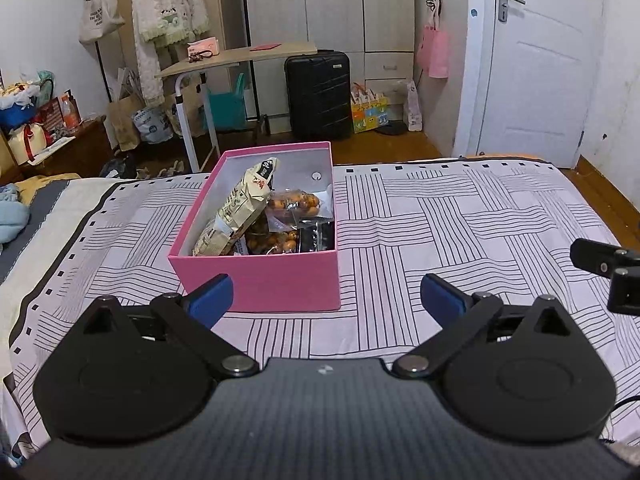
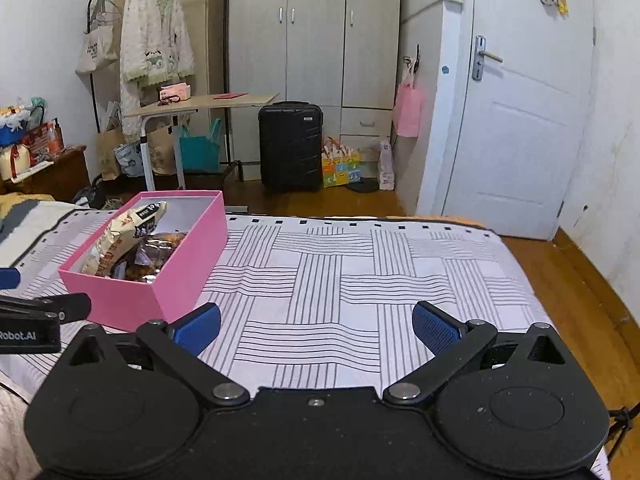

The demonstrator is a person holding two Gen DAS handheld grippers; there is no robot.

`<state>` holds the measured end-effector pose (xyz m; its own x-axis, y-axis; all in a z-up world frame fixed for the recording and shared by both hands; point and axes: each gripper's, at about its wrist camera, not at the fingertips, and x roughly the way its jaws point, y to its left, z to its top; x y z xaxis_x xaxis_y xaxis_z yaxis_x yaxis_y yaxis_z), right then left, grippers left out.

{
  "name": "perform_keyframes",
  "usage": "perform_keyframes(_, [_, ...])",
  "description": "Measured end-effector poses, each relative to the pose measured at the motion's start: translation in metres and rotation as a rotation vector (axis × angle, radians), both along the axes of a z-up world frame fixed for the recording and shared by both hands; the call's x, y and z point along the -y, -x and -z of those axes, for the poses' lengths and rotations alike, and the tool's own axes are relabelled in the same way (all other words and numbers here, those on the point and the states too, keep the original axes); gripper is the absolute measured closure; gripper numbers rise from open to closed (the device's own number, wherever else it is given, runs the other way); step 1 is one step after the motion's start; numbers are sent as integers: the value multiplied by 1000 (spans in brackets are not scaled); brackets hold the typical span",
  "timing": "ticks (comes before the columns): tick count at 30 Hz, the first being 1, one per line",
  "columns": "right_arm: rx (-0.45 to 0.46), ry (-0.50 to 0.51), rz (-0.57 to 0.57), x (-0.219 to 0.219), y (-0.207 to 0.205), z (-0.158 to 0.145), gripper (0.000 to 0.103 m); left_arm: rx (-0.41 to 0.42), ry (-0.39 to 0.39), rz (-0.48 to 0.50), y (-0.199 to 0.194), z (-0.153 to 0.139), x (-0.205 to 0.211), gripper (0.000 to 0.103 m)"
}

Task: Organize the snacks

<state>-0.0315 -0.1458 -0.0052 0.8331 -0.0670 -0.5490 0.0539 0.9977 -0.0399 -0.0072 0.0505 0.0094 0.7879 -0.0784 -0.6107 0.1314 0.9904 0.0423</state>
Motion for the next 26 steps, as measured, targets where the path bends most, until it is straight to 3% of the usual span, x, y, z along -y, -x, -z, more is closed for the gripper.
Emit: perform_keyframes(26, [-30, 5, 7, 7, -5, 7, 0, -5, 12, -22, -2, -1, -7, 1])
